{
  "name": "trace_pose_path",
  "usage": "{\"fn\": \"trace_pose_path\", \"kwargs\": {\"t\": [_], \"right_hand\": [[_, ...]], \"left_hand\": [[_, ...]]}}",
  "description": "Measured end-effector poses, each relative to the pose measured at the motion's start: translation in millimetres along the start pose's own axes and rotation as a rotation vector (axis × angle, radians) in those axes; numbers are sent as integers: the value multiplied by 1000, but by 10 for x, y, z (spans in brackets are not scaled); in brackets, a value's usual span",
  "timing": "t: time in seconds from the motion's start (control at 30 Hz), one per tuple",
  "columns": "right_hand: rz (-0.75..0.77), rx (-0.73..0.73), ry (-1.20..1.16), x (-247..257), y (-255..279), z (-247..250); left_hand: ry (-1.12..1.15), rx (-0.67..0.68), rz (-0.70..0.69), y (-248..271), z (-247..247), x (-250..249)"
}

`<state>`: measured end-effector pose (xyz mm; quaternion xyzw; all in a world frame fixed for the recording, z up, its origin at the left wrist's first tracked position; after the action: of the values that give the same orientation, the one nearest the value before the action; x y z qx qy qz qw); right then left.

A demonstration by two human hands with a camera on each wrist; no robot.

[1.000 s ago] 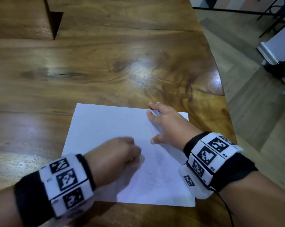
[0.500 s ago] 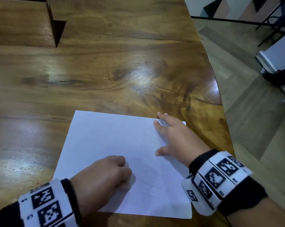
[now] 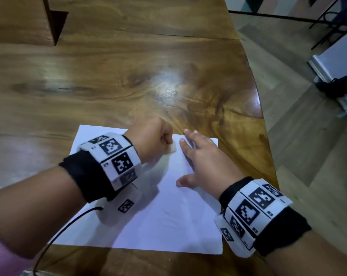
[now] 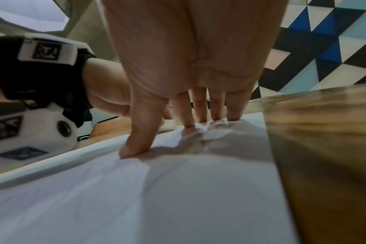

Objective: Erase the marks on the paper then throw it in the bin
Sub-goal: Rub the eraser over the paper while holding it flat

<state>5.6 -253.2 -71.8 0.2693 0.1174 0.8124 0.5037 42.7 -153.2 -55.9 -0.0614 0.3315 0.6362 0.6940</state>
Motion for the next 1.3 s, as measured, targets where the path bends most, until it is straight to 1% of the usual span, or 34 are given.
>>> {"fn": "trace_pose_path", "kwargs": {"t": [0.03,0.07,0.1,0.17,0.2,0.23,0.33,0.37,0.4,0.5,0.53,0.6,0.67,0.7,0.73,0.77,0.87,0.9,0.97,1.07,1.1,1.23,1.3], "right_hand": [[2,-2,1,1,2,2],[3,-2,1,2,1,4],[3,0,1,2,-1,5],[4,3,1,2,-7,3],[4,2,1,-1,-8,3],[2,0,2,-2,-7,1],[-4,-1,2,-10,-5,-6],[-5,-1,-3,-13,-5,-5],[-6,-1,-8,-11,-5,-6],[-1,-4,-10,-1,-3,3],[-4,-4,-10,-2,-2,2],[-14,-6,-24,-14,-4,-2],[-13,-9,-32,-23,-4,-3],[-10,-9,-29,-24,-2,-6],[-8,-7,-27,-23,-1,-9],[-7,-4,-27,-21,-2,-9],[-7,-6,-31,-16,-6,-6],[-9,-9,-32,-18,-6,-4],[-11,-6,-35,-17,-4,-4],[-8,-11,-37,-28,-1,-6],[-7,-14,-37,-27,-1,-7],[-12,-18,-36,-21,-2,-6],[-15,-14,-37,-16,-2,-3]], "left_hand": [[9,52,-6,10,-32,2],[3,72,-15,5,-33,-2],[-12,43,-26,-18,5,-8],[-43,-95,-49,-59,131,-14],[-55,-123,-58,-52,159,-22],[-68,-107,-71,-25,134,-31],[-108,52,-136,99,-66,-44],[-111,62,-139,103,-74,-46],[-109,35,-131,78,-40,-49],[-127,-125,-90,-70,133,-51],[-137,-129,-91,-75,131,-58],[-153,-51,-145,39,19,-65],[-186,71,-209,215,-141,-45],[-194,112,-222,257,-184,-23],[-192,125,-220,250,-182,-3],[-179,103,-209,200,-142,2],[-132,-69,-164,-6,43,-30],[-132,-93,-156,-25,60,-38],[-147,-62,-169,72,6,-33],[-183,46,-232,306,-143,-1],[-172,44,-230,307,-135,13],[-96,-71,-152,25,34,-3],[-92,-102,-130,-45,55,-26]]}}
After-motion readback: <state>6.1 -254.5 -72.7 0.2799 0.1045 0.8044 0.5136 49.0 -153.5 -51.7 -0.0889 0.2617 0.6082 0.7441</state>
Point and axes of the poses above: each hand's wrist, its own y-axis away from the middle knuckle, its own z-axis out of the back of the hand, x = y × z, the point moved 8 cm from there along -y, towards the middle knuckle
